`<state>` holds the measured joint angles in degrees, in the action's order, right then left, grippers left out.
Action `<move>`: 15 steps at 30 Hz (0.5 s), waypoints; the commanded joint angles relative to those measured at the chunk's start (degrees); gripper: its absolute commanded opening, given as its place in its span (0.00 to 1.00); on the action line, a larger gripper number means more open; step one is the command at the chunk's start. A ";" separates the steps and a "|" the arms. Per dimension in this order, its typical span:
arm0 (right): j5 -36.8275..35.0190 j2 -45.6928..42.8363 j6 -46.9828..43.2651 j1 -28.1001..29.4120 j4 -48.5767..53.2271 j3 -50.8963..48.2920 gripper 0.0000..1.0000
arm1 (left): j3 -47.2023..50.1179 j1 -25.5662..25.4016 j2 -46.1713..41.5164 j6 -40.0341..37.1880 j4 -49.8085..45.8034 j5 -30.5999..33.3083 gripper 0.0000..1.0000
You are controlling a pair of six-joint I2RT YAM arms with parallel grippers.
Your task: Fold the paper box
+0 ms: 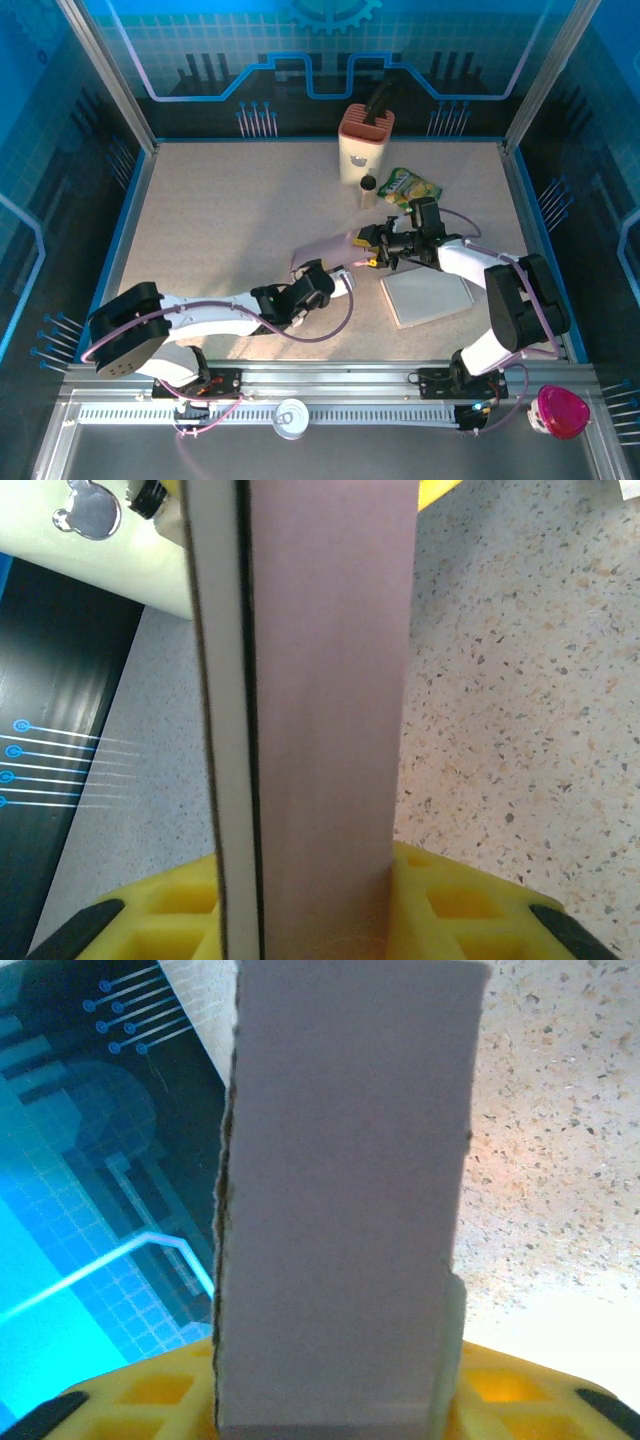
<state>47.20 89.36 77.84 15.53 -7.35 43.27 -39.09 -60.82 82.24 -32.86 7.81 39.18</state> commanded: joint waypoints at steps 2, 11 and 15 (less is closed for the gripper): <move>1.43 -2.99 0.65 -2.45 -2.84 -0.79 0.54 | -3.08 -0.09 -2.03 2.72 -6.76 -4.52 0.30; -10.62 -23.30 -6.95 -12.21 10.92 -2.23 0.66 | -13.26 1.54 -4.19 17.28 -31.79 -16.79 0.26; -19.66 -31.57 -11.48 -11.34 19.76 -3.04 0.65 | -19.21 4.33 -2.64 24.93 -43.06 -23.48 0.23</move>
<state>35.48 61.01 71.20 3.44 3.27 40.66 -54.78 -58.04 79.18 -15.97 -21.82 22.96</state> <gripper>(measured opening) 0.655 0.238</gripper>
